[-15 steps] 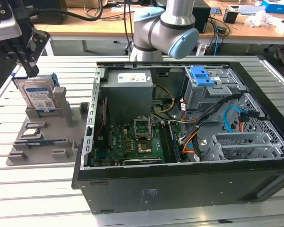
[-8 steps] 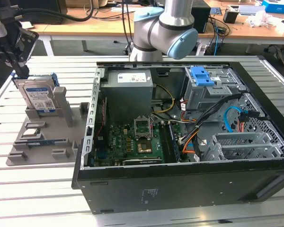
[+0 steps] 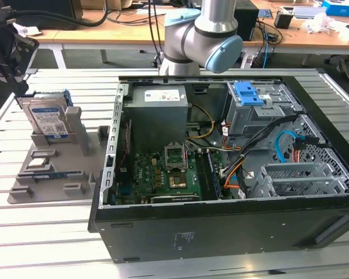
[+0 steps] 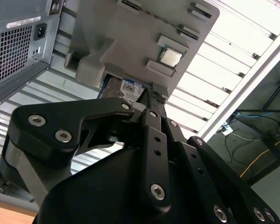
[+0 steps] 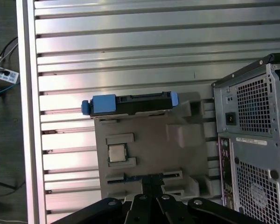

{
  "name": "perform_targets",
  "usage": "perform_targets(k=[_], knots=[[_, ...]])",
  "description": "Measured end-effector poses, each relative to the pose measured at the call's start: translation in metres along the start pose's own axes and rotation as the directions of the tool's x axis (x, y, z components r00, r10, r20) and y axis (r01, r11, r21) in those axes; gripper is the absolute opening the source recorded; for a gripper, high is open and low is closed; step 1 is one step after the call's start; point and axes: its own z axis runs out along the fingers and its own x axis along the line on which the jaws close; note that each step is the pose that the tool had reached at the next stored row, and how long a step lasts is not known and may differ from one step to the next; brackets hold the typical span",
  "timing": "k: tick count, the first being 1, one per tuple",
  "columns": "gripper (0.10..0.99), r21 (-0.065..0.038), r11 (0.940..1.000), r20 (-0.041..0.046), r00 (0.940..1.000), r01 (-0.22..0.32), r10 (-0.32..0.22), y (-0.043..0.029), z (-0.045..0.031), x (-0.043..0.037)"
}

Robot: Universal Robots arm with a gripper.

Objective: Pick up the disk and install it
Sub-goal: 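Reach for the disk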

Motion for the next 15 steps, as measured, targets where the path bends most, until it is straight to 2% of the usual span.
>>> perform_targets(k=[3,5,8,9,11,15], knots=[[0.102,0.000,1.0000,0.0000,1.0000,0.000,0.000,0.0002,-0.0001,0.0065],[0.102,0.000,1.0000,0.0000,1.0000,0.000,0.000,0.0021,-0.0002,0.0134],[0.102,0.000,1.0000,0.0000,1.0000,0.000,0.000,0.0054,0.0000,0.0188],[0.102,0.000,1.0000,-0.0002,1.0000,0.000,0.000,0.0071,0.0001,0.0198],[0.102,0.002,1.0000,0.0001,1.0000,0.000,0.000,0.0193,0.0011,0.0226],[0.102,0.002,1.0000,0.0002,1.0000,0.000,0.000,0.0217,0.0014,0.0255]])
